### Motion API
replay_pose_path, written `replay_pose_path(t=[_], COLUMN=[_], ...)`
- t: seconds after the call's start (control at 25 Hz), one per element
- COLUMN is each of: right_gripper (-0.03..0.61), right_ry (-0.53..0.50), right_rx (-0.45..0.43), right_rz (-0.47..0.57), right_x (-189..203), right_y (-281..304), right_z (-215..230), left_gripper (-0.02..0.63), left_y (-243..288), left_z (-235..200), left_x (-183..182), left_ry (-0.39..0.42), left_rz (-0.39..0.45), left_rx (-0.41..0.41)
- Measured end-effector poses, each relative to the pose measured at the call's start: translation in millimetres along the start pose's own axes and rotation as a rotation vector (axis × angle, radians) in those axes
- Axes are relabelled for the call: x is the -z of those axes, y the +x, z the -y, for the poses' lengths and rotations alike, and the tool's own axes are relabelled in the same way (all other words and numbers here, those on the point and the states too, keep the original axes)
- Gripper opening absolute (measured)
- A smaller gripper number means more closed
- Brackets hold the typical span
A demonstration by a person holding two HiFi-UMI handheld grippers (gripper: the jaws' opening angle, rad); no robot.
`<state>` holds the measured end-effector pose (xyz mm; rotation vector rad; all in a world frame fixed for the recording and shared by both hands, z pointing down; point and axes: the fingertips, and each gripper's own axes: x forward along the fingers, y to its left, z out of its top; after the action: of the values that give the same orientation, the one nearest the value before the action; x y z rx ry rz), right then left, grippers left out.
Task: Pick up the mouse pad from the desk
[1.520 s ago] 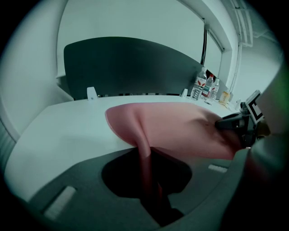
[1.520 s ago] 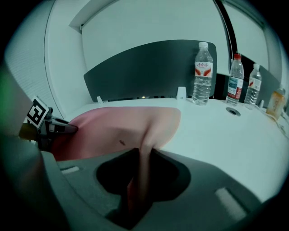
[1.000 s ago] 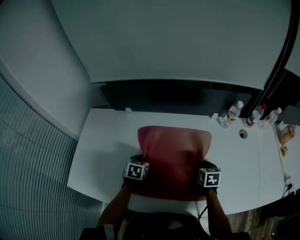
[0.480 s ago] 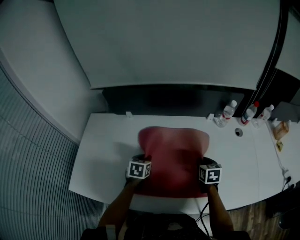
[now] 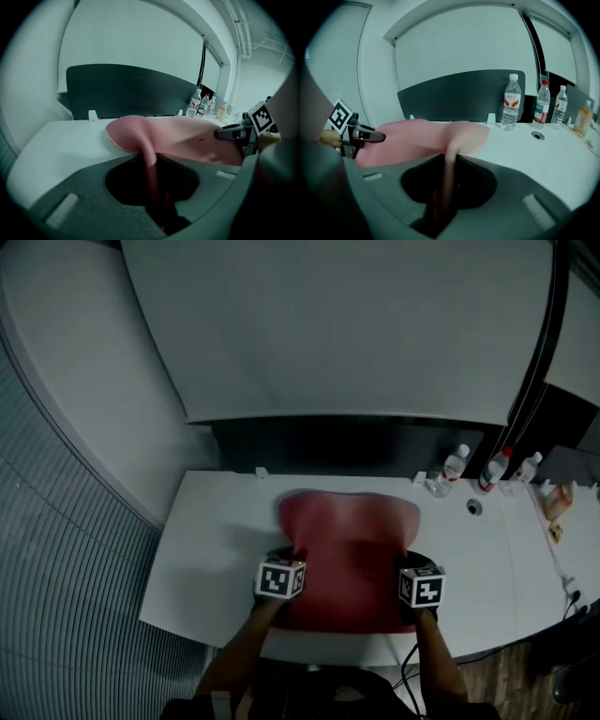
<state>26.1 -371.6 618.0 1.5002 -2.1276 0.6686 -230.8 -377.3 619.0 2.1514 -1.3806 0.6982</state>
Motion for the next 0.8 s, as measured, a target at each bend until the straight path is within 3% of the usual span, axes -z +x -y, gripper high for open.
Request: replay_pose_path(t=[0.8], right_gripper=[0.077], right_ry=[-0.115], right_rx=[0.053], right_rz=[0.214], right_x=[-84], right_y=[-57], right_z=[-48], left_gripper=[0.066], left_y=[-75], left_z=[-11], left_x=[-74], left_ry=[0.063], left_rz=[0.222], left_rx=[-0.004])
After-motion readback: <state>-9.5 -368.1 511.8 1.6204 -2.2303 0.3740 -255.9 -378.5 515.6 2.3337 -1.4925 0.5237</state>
